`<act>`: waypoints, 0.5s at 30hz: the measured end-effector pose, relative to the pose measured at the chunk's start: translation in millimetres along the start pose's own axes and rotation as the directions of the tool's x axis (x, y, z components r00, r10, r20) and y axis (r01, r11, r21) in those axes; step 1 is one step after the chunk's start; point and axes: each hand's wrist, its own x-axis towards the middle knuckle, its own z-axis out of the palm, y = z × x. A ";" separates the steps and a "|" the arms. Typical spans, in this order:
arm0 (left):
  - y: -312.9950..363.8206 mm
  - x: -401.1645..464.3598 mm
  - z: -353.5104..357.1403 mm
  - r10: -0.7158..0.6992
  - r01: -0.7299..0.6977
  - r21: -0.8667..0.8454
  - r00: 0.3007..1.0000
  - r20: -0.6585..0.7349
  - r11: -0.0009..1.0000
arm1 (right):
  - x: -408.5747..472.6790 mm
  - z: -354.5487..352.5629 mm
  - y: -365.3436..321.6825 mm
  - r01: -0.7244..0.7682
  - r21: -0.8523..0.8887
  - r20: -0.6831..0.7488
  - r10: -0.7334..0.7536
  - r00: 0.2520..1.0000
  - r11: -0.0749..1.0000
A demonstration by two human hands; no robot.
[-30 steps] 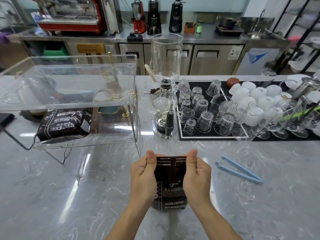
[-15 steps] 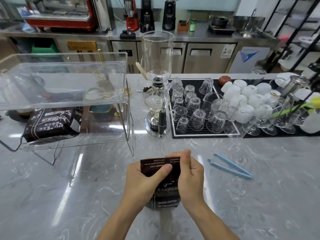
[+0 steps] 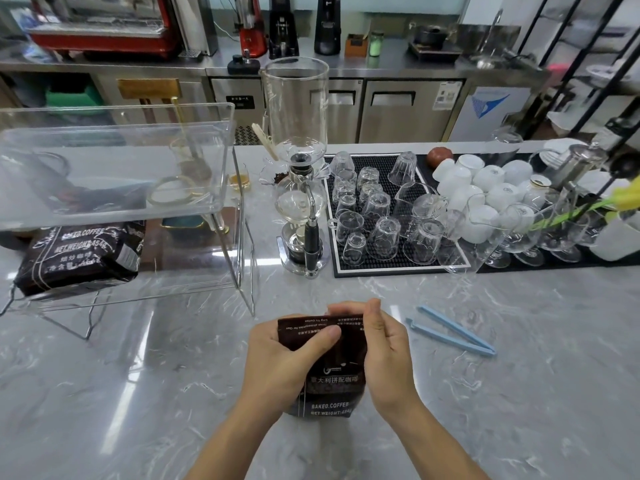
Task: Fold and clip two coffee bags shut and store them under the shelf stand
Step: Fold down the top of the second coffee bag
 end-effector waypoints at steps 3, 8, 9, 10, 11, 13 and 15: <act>-0.4 1.7 -0.5 -0.012 0.012 0.006 1.000 -0.011 1.000 | 5.5 -14.8 4.0 0.030 -0.013 0.002 -0.030 1.000 0.999; -0.5 3.6 -0.8 -0.033 0.033 0.019 0.999 -0.003 0.999 | 19.3 -78.2 28.8 0.038 -0.298 -0.170 -0.092 0.981 0.954; -0.2 3.5 -0.4 -0.032 0.032 0.025 0.999 -0.004 0.999 | 21.1 -93.7 33.6 0.018 -0.375 -0.195 -0.097 0.976 0.927; -0.1 4.0 -0.2 -0.032 0.032 0.030 0.999 -0.007 0.999 | 22.6 -108.4 37.0 0.009 -0.447 -0.215 -0.117 0.970 0.895; -0.5 4.3 -0.3 -0.032 0.032 0.033 0.999 -0.011 0.999 | 23.7 -122.8 39.9 0.011 -0.512 -0.229 -0.148 0.962 0.859; -1.2 4.8 -0.4 -0.032 0.033 0.032 0.999 -0.021 0.999 | 25.2 -148.8 45.2 0.010 -0.617 -0.239 -0.200 0.950 0.787; -1.0 4.8 0.1 -0.028 0.029 0.030 0.999 -0.024 0.999 | 27.0 -171.9 51.1 0.003 -0.713 -0.222 -0.229 0.948 0.702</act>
